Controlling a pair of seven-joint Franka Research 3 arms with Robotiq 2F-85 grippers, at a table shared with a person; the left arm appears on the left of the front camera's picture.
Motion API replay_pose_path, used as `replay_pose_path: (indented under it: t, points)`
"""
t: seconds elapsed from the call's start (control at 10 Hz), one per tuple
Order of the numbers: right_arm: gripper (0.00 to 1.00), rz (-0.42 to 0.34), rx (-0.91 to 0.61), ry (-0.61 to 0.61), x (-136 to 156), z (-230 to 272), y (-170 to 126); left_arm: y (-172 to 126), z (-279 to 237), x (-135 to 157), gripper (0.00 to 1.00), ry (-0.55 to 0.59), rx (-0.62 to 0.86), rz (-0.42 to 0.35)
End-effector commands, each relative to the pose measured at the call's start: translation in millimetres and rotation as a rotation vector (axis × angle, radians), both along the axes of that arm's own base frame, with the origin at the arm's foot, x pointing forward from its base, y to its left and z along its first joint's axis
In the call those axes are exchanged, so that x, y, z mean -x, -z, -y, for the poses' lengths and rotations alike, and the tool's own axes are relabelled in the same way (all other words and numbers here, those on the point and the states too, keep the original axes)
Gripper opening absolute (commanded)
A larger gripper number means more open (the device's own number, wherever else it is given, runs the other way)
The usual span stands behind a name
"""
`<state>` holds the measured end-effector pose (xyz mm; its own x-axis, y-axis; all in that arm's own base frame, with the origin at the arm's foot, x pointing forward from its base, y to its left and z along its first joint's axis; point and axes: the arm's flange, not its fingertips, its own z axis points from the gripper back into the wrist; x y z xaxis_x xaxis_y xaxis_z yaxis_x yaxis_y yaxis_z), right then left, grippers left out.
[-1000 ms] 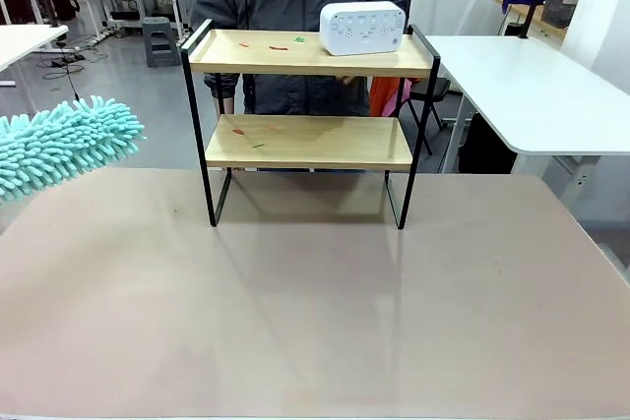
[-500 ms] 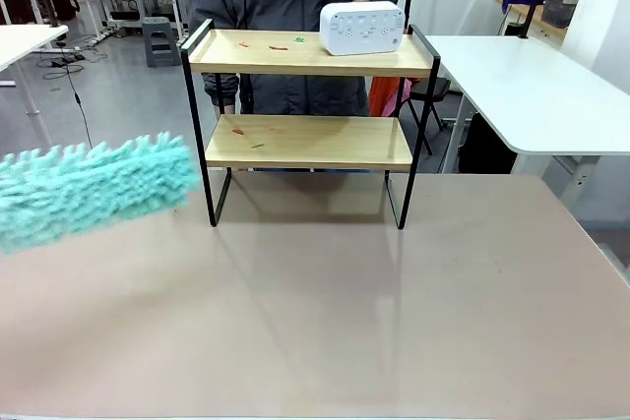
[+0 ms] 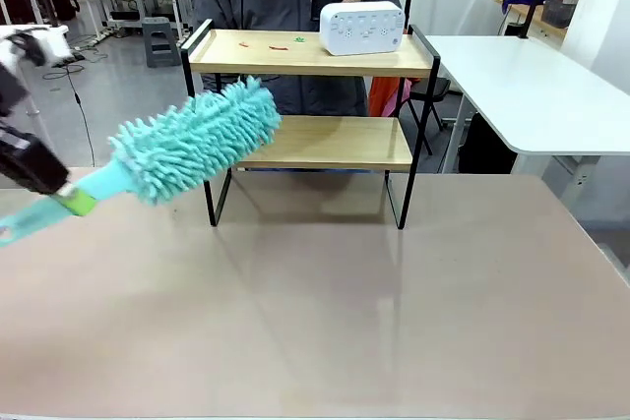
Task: Clean the shelf.
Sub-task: Clean the specific tier of the Shelf with the Duster once objects are removed.
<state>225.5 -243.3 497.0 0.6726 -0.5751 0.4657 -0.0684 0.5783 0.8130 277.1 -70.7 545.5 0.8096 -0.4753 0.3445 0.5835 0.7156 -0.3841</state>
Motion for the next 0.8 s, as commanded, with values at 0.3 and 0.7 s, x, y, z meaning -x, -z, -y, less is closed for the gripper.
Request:
replay_pose_path:
  t: [0.3,0.7]
  points:
    - [1.00,0.034,0.006,-0.005,-2,0,0,0,-4,-1,0.12,0.014,0.012,-0.003]
    - [1.00,0.034,0.006,-0.005,-2,0,0,9,35,-15,0.12,-0.106,-0.035,0.019]
